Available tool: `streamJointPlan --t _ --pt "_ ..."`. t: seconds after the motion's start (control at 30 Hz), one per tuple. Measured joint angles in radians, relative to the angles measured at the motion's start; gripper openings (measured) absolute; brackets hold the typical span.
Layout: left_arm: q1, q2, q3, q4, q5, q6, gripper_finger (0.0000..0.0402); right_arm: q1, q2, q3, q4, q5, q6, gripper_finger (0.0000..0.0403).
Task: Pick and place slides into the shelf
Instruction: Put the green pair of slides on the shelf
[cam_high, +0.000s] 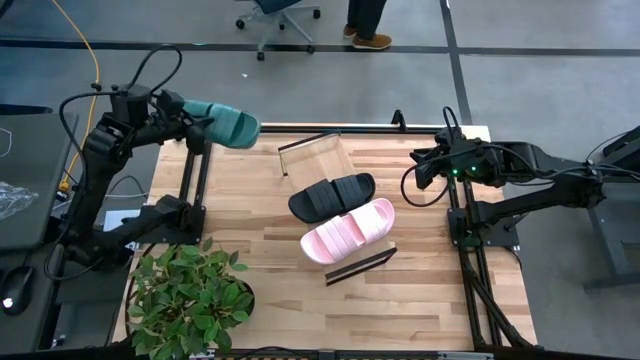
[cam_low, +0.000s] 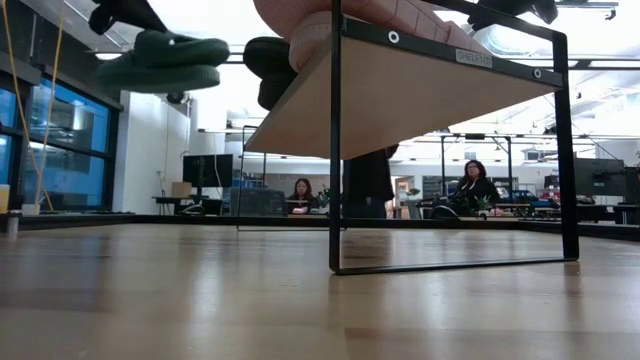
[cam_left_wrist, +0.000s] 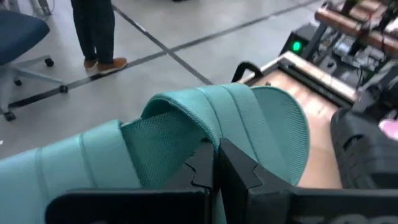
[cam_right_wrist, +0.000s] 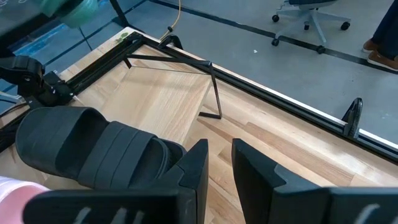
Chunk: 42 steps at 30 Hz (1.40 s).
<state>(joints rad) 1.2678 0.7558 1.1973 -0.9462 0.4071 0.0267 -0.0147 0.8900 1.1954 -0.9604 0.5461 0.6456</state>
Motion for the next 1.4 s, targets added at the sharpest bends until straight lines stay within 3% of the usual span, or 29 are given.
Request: streamJointPlan --t 0.27,0.7,1.03,1.4 --pt "-0.117 -0.022 0.0 0.04 -0.101 -0.089 0.0 0.0 0.0 0.0 0.0 0.0 -0.018 0.0062" --pt "-0.463 -0.007 0.001 0.177 -0.395 -0.239 0.0 0.0 0.0 0.0 0.0 -0.009 -0.018 0.0062" --pt "-0.733 0.1 0.0 0.206 -0.612 -0.324 0.0 0.0 0.0 0.0 0.0 -0.02 -0.026 0.0062" --pt "-0.974 0.21 0.0 0.393 -0.884 -0.406 0.0 0.0 0.0 0.0 0.0 -0.034 -0.026 0.0062"
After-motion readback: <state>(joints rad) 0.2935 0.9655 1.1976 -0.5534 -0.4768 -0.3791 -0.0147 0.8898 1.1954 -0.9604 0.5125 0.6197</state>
